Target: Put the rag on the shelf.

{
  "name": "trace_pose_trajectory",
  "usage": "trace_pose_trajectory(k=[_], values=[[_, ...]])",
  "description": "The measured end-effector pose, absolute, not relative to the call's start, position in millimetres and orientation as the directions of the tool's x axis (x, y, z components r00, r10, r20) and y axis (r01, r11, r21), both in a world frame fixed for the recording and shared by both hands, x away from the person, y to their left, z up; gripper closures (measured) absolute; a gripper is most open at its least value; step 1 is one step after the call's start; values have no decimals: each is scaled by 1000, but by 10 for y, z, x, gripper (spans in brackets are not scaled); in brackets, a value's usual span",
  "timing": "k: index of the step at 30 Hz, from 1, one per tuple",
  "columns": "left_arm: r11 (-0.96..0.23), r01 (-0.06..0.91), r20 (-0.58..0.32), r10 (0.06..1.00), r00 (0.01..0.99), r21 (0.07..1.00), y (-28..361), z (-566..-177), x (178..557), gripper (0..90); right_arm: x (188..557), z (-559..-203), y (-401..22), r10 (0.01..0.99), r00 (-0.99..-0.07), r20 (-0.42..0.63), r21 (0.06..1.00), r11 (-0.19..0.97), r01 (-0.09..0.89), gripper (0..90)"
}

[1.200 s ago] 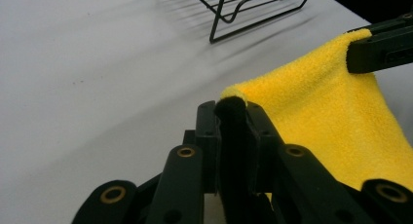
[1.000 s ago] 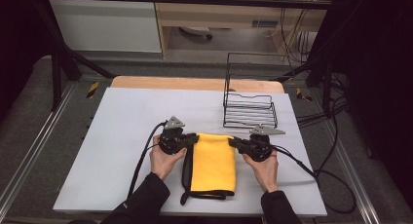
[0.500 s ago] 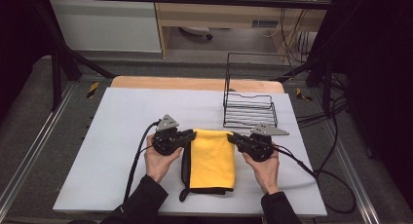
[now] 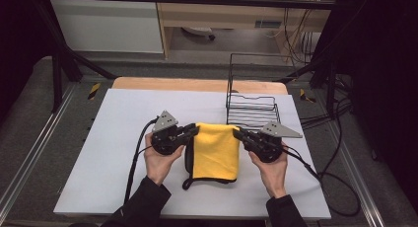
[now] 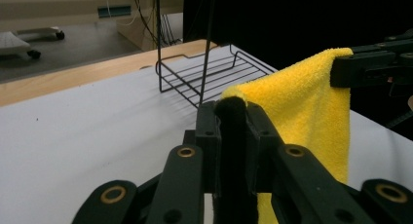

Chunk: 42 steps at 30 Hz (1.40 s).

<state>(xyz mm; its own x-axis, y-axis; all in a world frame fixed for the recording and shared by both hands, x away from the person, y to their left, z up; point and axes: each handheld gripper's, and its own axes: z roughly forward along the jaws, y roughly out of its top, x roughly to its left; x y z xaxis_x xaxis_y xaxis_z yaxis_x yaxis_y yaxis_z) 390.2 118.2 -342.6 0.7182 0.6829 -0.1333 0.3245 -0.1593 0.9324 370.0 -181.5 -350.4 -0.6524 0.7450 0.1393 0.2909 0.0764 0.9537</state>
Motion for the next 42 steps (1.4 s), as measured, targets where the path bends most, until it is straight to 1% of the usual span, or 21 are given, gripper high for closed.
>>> trace_pose_trajectory(k=[7, 13, 20, 34, 42], values=[[-122, 260, -111, 677, 727, 958, 1143, -3240, 3853, 786, 3616, -3339, -1860, 754, -649, 102, 974, 56, 218, 827], [-94, 209, -92, 673, 733, 973, 1095, -3082, 3825, 786, 3551, -3187, -1892, 769, -637, 49, 989, 50, 136, 828], [-68, 163, -75, 672, 737, 984, 1056, -2940, 3814, 786, 3500, -3026, -1927, 780, -625, 22, 997, 28, 69, 829], [-5, 99, -71, 660, 748, 995, 823, -2692, 3858, 786, 3487, -2788, -2068, 825, -565, -6, 999, -18, -37, 830], [28, 67, -69, 652, 755, 997, 653, -2532, 3942, 786, 3501, -2641, -2188, 849, -529, -4, 995, -50, -87, 830]])
